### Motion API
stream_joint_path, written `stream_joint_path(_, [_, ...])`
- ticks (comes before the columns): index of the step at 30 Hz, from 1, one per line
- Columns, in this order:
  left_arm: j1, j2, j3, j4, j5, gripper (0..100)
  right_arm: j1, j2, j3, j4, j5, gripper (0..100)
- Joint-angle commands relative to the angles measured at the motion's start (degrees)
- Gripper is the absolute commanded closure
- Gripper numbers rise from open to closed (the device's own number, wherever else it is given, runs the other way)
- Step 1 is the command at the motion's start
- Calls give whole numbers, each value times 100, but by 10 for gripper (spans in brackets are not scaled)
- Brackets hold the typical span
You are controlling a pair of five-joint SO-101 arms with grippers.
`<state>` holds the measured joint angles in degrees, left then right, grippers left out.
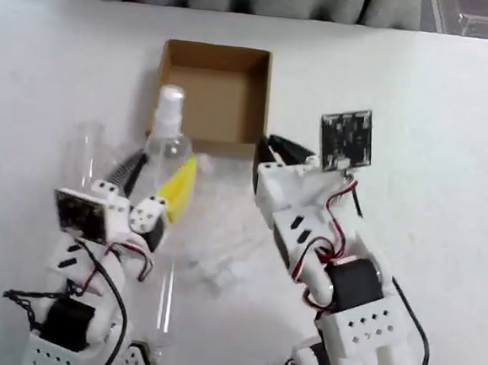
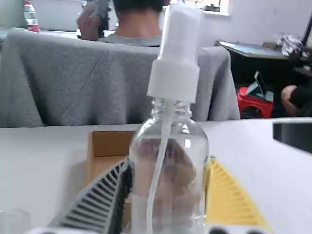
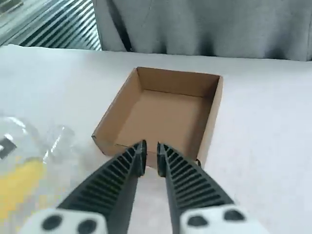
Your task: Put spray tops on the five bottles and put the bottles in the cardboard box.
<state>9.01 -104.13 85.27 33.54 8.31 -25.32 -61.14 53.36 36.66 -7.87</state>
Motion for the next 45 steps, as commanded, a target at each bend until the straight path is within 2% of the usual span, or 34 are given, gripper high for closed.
stream_joint_path(1, [-593,-40,-633,-185,695,979,-418,-224,642,-1007,-26,982])
stream_joint_path(5, [-646,382,-897,-193,826,979,-1007,-259,1222,-1771,-35,982])
stream_joint_path(10, [-646,1938,-1705,-202,826,979,-1209,-259,1890,-2659,-44,982])
stream_joint_path(17, [-646,3292,-2268,-615,826,979,-1824,-259,3191,-5051,0,982])
stream_joint_path(19, [-629,3424,-2295,-615,826,979,-2079,-259,3411,-5420,0,983])
stream_joint_path(27, [-602,3407,-2242,-721,826,979,-2695,-259,3569,-5464,0,983])
stream_joint_path(32, [-593,3327,-2391,-158,791,979,-2686,-259,3569,-5446,0,983])
stream_joint_path(36, [-585,2721,-2374,114,791,979,-2686,-251,3613,-5455,0,983])
stream_joint_path(45, [277,1341,-1723,246,791,979,-2686,-251,3640,-5446,0,983])
